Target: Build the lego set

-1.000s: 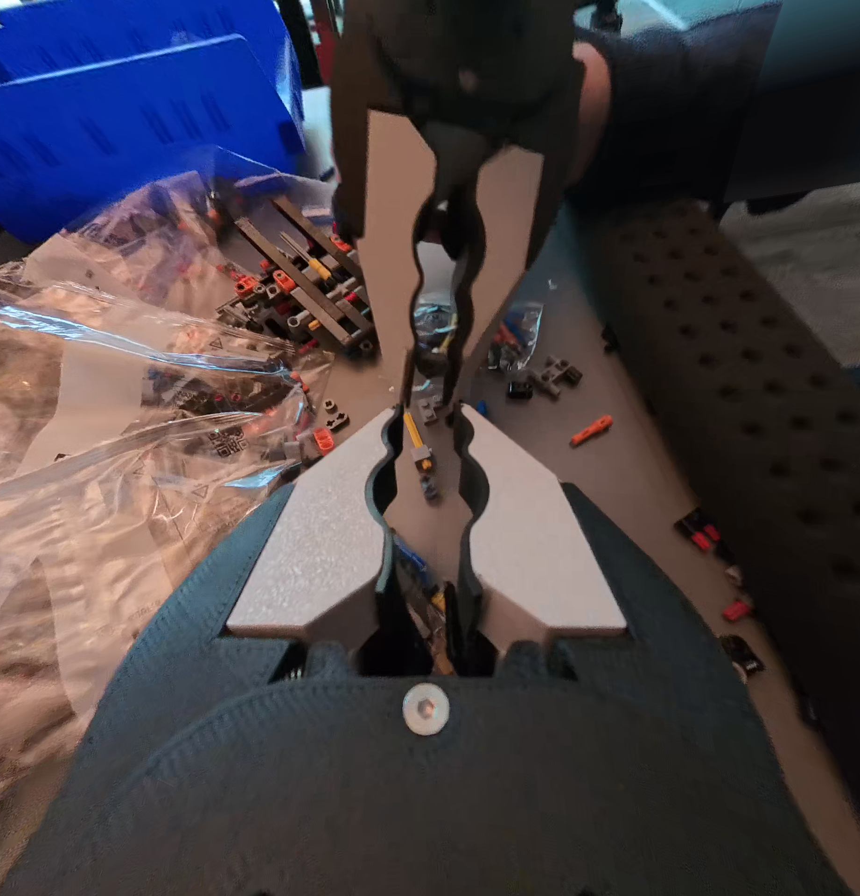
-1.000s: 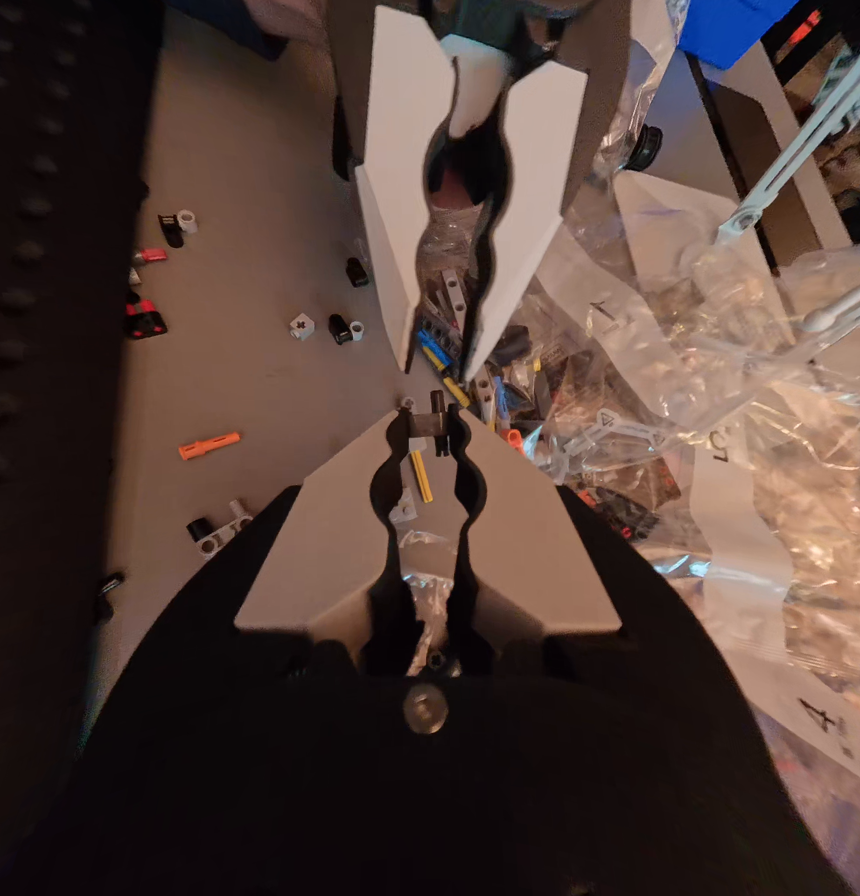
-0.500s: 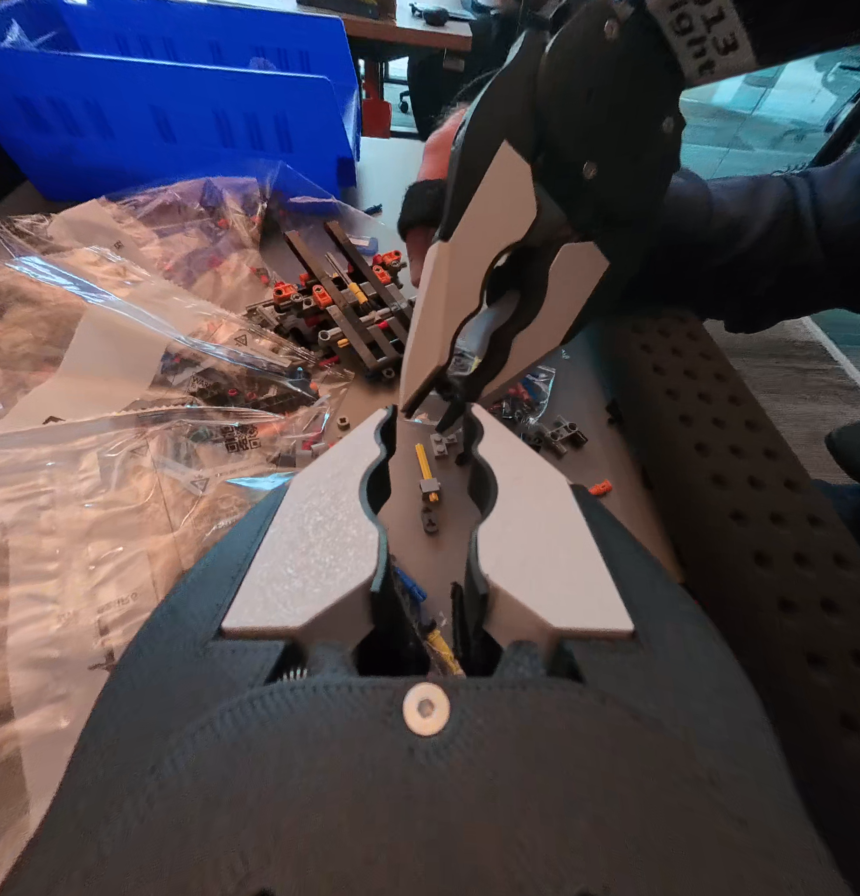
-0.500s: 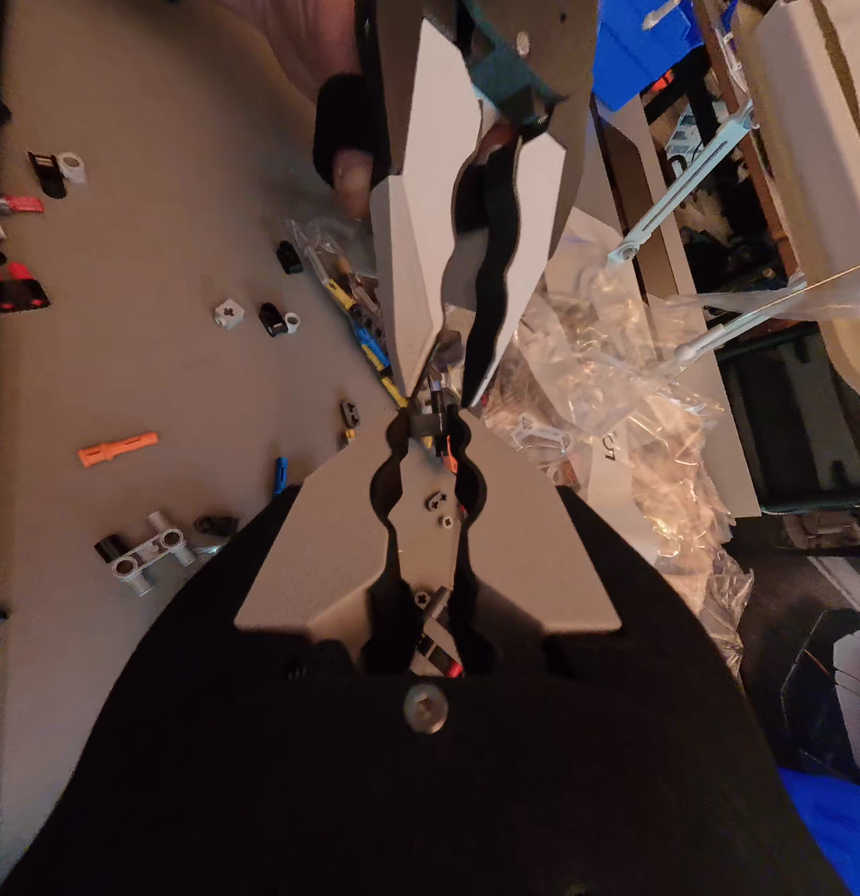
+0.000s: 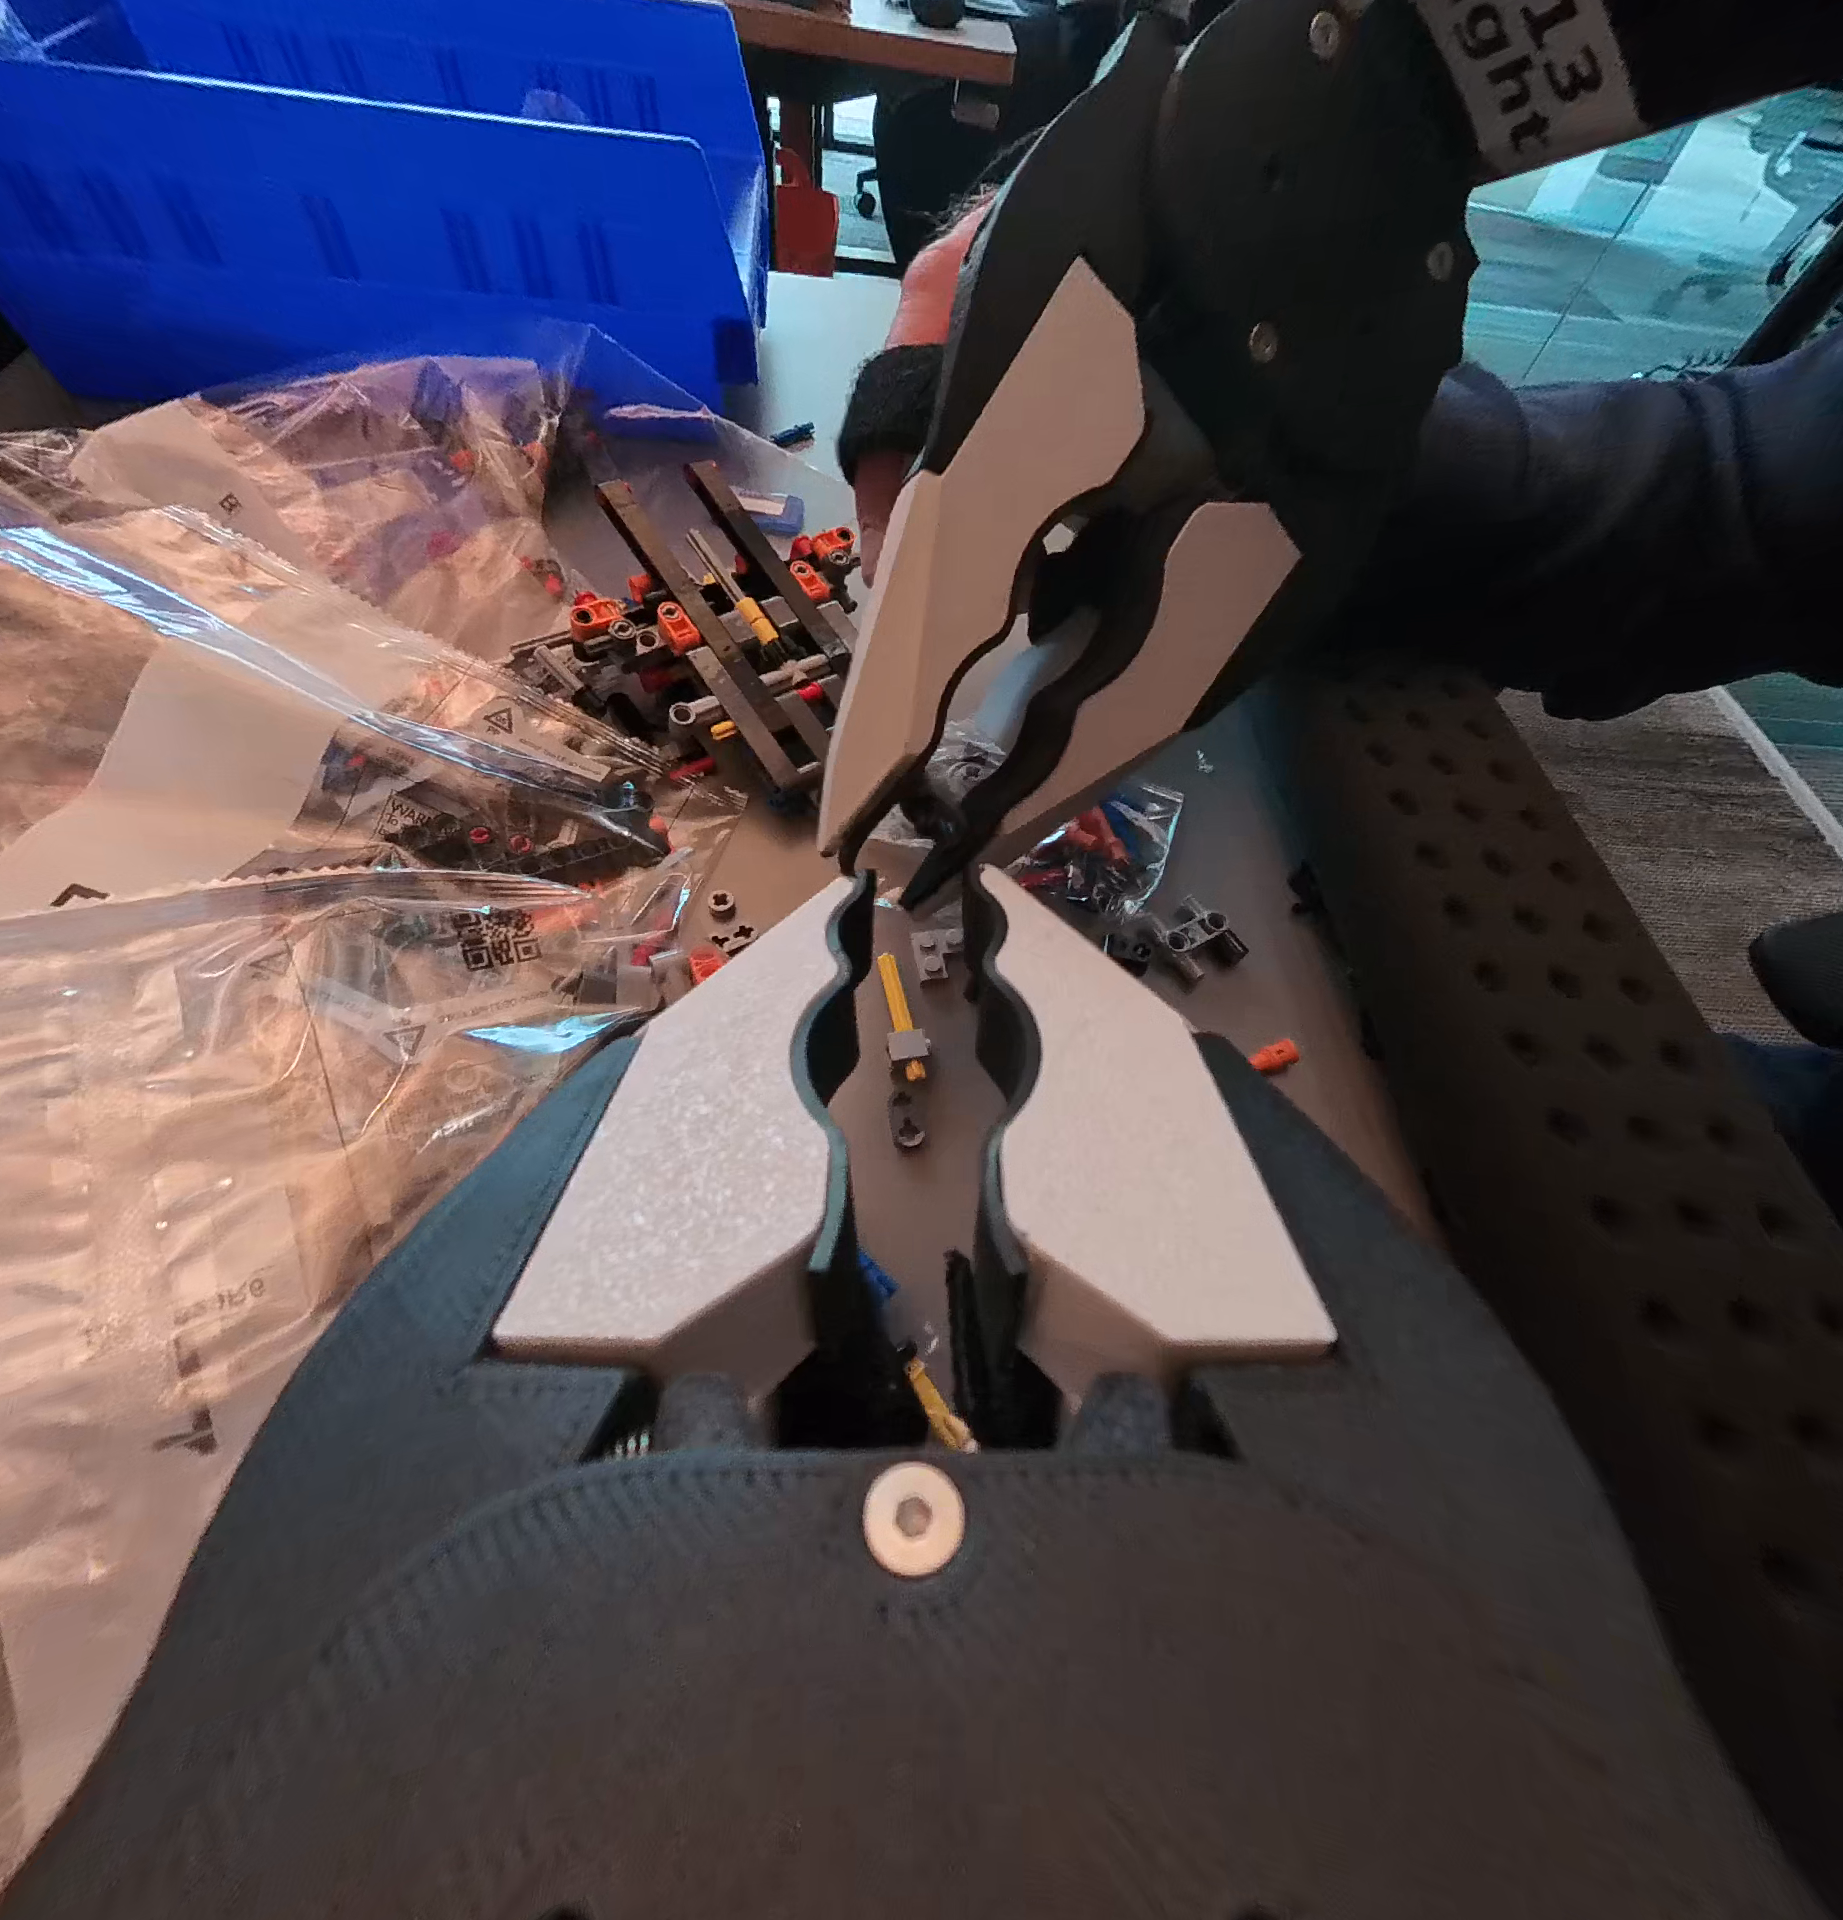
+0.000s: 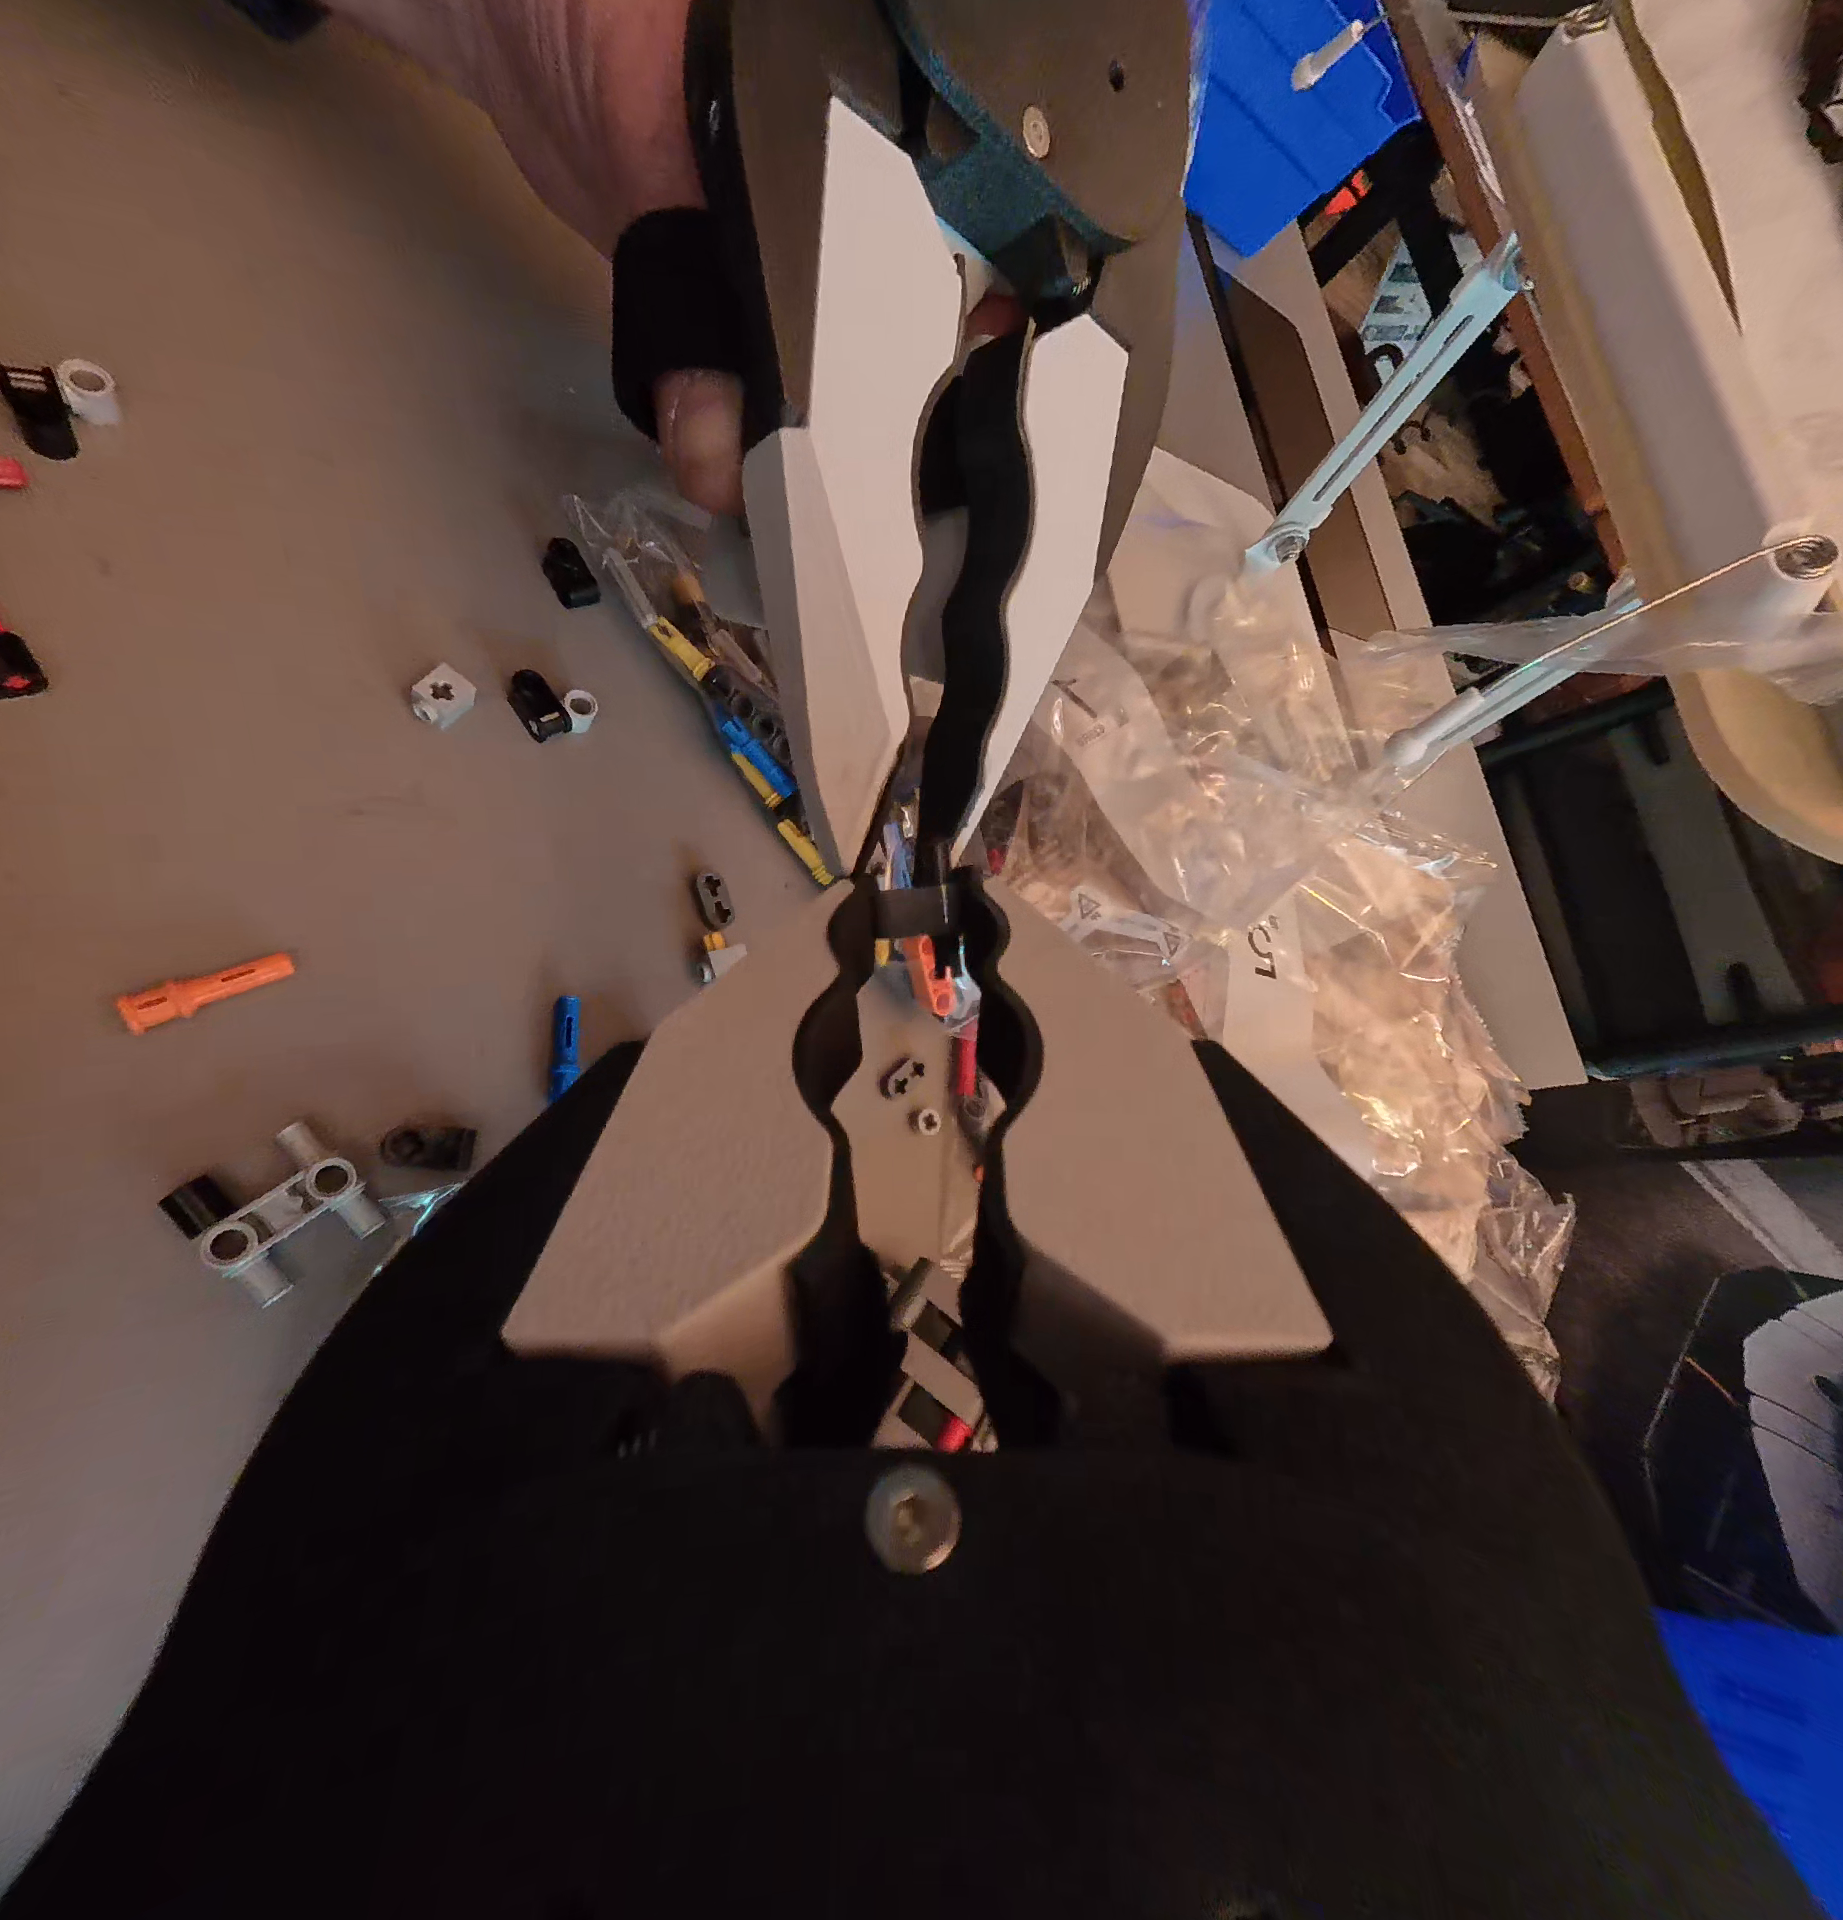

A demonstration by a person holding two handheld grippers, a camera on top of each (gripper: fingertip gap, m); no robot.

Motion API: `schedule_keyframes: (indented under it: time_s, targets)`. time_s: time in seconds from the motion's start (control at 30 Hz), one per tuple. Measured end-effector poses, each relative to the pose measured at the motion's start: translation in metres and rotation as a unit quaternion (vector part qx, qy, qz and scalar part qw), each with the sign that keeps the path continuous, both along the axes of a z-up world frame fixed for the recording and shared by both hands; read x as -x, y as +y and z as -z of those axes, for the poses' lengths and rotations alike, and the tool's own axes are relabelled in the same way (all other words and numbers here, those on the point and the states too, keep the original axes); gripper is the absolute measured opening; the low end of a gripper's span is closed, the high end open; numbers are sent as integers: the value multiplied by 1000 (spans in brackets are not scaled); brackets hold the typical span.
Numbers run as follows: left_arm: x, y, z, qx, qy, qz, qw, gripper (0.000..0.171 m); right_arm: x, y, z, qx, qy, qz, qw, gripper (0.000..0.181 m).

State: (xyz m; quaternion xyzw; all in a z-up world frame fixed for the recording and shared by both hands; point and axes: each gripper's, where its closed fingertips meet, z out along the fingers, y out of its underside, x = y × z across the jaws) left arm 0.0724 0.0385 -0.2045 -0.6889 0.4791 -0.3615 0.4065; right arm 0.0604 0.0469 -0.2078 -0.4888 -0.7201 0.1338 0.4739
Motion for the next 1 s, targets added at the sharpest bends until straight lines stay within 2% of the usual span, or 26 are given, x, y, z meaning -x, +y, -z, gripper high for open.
schedule_keyframes:
  time_s: [0.2,0.3,0.47,0.7,0.87,0.93,1.0]
  targets:
    - [0,0,-5,12,-23,3,1000,17,0,-1,-4,5,13,-4,1000,13]
    - [-1,-1,-7,30,-36,5,999,23,0,1,-4,-8,10,2,1000,13]
    - [-3,0,-9,58,-60,1,997,31,0,5,-4,-46,-1,15,999,14]
    - [-5,6,-8,74,-70,-21,995,29,0,14,-5,-147,-35,47,987,14]
    - [-9,4,-12,67,-81,-16,994,20,2,15,-6,-189,-51,56,979,14]
    - [-8,4,-11,53,-73,-16,996,5,3,12,-4,-182,-48,46,981,15]
    - [-8,4,-12,54,-78,-14,995,5,4,12,-6,-179,-43,45,982,14]
